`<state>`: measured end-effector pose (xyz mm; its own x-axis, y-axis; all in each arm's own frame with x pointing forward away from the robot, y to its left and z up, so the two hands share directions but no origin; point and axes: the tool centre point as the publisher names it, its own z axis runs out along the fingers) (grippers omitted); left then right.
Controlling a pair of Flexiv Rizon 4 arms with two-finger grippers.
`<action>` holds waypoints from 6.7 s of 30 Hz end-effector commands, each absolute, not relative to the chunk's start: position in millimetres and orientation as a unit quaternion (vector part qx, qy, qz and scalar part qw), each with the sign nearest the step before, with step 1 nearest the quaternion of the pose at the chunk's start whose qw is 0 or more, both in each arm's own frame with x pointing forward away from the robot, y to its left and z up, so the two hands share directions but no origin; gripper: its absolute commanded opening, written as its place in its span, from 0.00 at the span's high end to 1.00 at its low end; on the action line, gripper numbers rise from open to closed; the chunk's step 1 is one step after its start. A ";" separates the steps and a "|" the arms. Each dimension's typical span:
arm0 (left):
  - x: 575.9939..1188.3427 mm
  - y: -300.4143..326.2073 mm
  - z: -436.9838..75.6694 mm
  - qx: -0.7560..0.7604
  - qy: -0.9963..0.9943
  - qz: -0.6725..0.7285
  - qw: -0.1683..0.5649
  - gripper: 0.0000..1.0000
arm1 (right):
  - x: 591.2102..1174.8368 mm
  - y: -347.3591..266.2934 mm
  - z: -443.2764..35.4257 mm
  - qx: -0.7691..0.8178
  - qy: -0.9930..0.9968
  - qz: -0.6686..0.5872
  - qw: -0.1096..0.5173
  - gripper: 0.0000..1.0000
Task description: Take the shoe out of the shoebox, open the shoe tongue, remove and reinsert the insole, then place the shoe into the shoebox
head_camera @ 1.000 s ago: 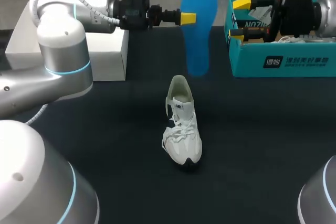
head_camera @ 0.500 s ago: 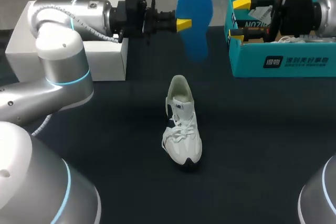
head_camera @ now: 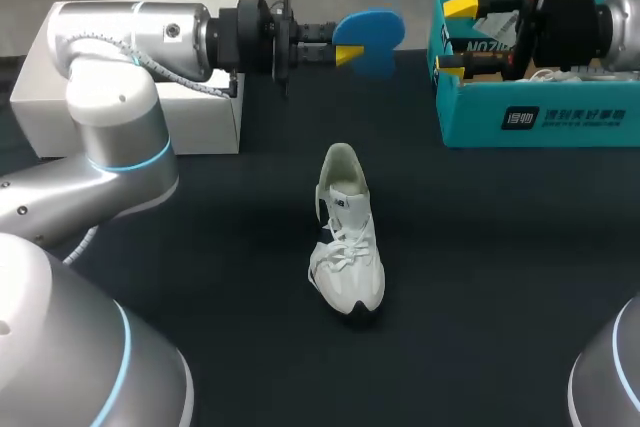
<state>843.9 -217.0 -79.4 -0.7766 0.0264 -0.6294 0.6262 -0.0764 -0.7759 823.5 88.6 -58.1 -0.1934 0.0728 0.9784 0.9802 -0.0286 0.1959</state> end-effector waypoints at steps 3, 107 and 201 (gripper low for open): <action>841.6 -217.0 -80.8 0.298 0.622 -0.671 0.272 1.00 | 823.8 90.2 -58.6 -0.475 -0.555 -0.537 0.421 0.00; 857.6 -250.1 -66.2 0.526 0.436 -0.460 0.567 1.00 | 837.1 138.2 -69.2 -0.475 -0.581 -0.502 0.430 1.00; 907.7 -44.0 -136.4 0.740 0.432 -0.355 0.375 0.00 | 880.1 166.5 -61.2 -0.391 -0.658 -0.589 0.260 1.00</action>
<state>908.6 -44.5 -136.7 0.3736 0.3704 -0.8505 0.9053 -0.3455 0.2472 877.4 165.8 -55.7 -0.5440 0.2160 0.8108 0.8308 0.0030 0.5566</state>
